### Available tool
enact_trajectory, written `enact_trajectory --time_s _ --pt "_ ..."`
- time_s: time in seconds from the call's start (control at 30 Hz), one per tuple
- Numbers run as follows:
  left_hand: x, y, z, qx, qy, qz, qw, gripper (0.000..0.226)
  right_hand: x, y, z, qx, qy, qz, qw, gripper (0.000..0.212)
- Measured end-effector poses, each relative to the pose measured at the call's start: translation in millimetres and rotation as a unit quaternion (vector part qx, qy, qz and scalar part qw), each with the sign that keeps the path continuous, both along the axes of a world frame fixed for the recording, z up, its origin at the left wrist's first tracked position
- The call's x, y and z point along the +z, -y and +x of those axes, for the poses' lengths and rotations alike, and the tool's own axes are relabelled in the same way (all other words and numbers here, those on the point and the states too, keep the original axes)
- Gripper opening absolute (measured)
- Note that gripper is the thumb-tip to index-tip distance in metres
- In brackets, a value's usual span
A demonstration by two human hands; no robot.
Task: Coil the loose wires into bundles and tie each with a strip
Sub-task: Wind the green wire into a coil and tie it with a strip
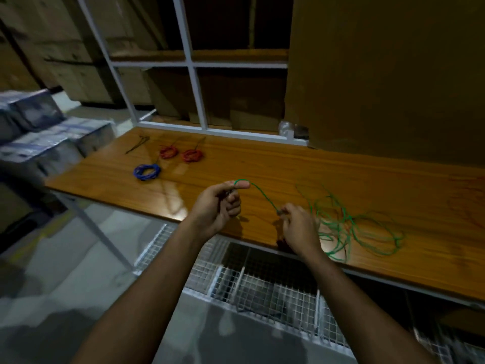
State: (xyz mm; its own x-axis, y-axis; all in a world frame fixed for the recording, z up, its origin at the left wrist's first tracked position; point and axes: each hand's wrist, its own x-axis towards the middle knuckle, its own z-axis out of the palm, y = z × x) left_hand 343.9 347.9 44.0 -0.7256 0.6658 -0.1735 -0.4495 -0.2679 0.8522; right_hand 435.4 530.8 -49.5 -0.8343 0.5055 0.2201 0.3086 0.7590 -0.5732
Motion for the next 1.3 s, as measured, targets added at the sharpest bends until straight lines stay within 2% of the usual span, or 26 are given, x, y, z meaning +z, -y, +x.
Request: enact_trajectory --time_s 0.1,0.2,0.3,0.4,0.47,0.53,0.6,0.67,0.97,1.17,1.23,1.3 --pt "9 35 -15 0.019 -0.048 -0.024 0.998 0.032 10 24 -2 0.009 -0.012 -0.02 1.0 0.004" --pt "20 67 -29 0.032 -0.08 -0.034 0.996 0.03 20 47 -6 0.041 0.095 0.063 0.993 0.015" --pt "34 91 -45 0.045 -0.098 -0.036 0.993 0.029 27 65 -6 0.07 0.181 0.073 0.978 0.018" --pt "46 109 -57 0.054 -0.104 -0.027 0.993 0.028 38 74 -8 0.045 0.159 0.084 0.983 0.016" --pt "53 116 -59 0.057 -0.102 -0.023 0.993 0.027 50 78 -10 0.033 0.083 0.028 0.996 0.012" --pt "58 119 -56 0.056 -0.105 -0.025 0.993 0.027 63 81 -15 0.037 -0.001 -0.097 0.995 0.008" --pt "63 119 -51 0.056 -0.107 -0.021 0.992 0.027 77 84 -17 0.037 -0.066 -0.221 0.972 0.012" --pt "68 117 -47 0.06 -0.106 -0.017 0.992 0.027 92 87 -15 0.056 -0.099 -0.285 0.952 0.01" --pt "94 104 -25 0.056 -0.158 0.013 0.986 0.029 134 73 -2 0.097 -0.165 -0.426 0.884 0.008" --pt "104 95 -16 0.063 -0.134 0.069 0.987 0.027 140 55 4 0.076 -0.197 -0.572 0.792 0.004" --pt "109 92 -15 0.061 -0.125 0.098 0.985 0.026 138 47 5 0.065 -0.181 -0.582 0.79 0.003" --pt "115 90 -16 0.06 -0.123 0.129 0.982 0.027 132 39 8 0.058 -0.152 -0.559 0.813 0.003"
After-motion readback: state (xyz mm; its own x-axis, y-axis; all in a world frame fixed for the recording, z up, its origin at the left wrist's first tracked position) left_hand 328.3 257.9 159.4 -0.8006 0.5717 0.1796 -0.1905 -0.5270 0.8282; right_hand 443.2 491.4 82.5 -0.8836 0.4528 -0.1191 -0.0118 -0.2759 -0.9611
